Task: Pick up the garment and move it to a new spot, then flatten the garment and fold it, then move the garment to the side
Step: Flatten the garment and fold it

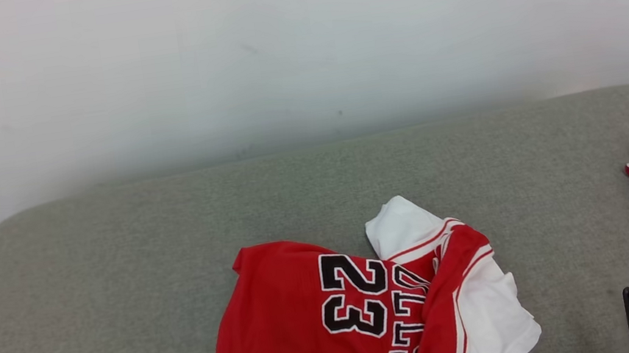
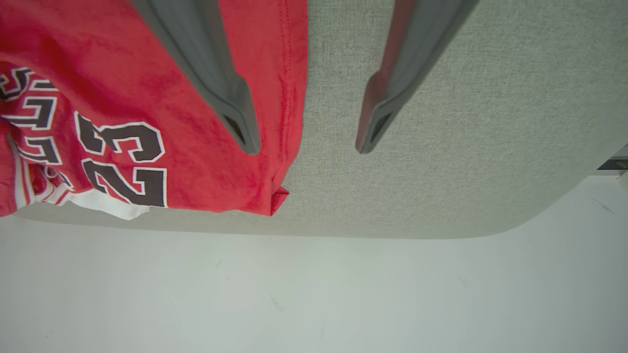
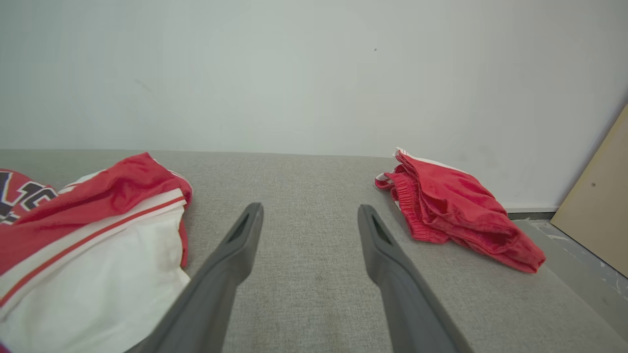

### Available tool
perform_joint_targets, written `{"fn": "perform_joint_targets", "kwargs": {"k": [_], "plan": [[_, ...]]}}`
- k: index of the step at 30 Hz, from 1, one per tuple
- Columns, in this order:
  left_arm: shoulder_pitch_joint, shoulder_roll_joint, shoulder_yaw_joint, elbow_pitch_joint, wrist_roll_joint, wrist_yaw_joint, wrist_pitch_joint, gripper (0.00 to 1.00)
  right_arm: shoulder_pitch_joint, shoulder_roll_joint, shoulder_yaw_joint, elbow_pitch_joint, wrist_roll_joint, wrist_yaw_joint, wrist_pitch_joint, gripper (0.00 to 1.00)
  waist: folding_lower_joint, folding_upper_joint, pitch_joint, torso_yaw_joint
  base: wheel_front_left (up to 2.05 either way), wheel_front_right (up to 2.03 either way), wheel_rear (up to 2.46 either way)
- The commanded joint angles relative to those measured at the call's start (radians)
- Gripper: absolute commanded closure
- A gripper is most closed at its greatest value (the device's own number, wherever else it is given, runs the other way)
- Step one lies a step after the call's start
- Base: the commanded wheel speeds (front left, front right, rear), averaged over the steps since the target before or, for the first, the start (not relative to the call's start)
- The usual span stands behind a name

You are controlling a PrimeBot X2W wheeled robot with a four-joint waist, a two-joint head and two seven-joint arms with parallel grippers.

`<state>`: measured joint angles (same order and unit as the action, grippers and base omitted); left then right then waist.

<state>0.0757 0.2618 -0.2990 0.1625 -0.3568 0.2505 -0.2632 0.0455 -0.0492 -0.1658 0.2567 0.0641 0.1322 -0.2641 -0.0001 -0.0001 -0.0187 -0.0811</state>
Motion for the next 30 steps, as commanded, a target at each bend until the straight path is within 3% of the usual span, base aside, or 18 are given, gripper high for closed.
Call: {"fn": "perform_joint_targets", "kwargs": {"k": [1,6,15,30], "plan": [[0.017,-0.01,0.018,-0.001,0.024,-0.014,-0.001,0.0,0.013,-0.003,0.0,0.01,0.005,-0.003,0.001,0.0,0.0001,0.0001,-0.015,0.018,0.0,0.0,0.0],[0.054,-0.044,0.071,-0.017,0.077,-0.058,-0.001,0.0,0.009,-0.003,0.025,0.034,0.011,-0.003,0.0,0.0,0.0001,0.0001,-0.034,0.028,0.0,0.0,0.0],[0.076,-0.11,0.154,-0.065,0.152,-0.179,-0.001,0.0,0.004,-0.003,0.068,0.05,0.018,-0.003,0.0,0.0,0.0001,0.0001,-0.042,0.029,0.0,0.0,0.0],[0.079,-0.171,0.23,-0.038,0.225,-0.259,-0.001,0.0,-0.004,-0.003,0.089,0.051,0.017,-0.003,0.0,0.0,0.0001,0.0001,-0.035,0.024,0.0,0.0,0.0]]}}
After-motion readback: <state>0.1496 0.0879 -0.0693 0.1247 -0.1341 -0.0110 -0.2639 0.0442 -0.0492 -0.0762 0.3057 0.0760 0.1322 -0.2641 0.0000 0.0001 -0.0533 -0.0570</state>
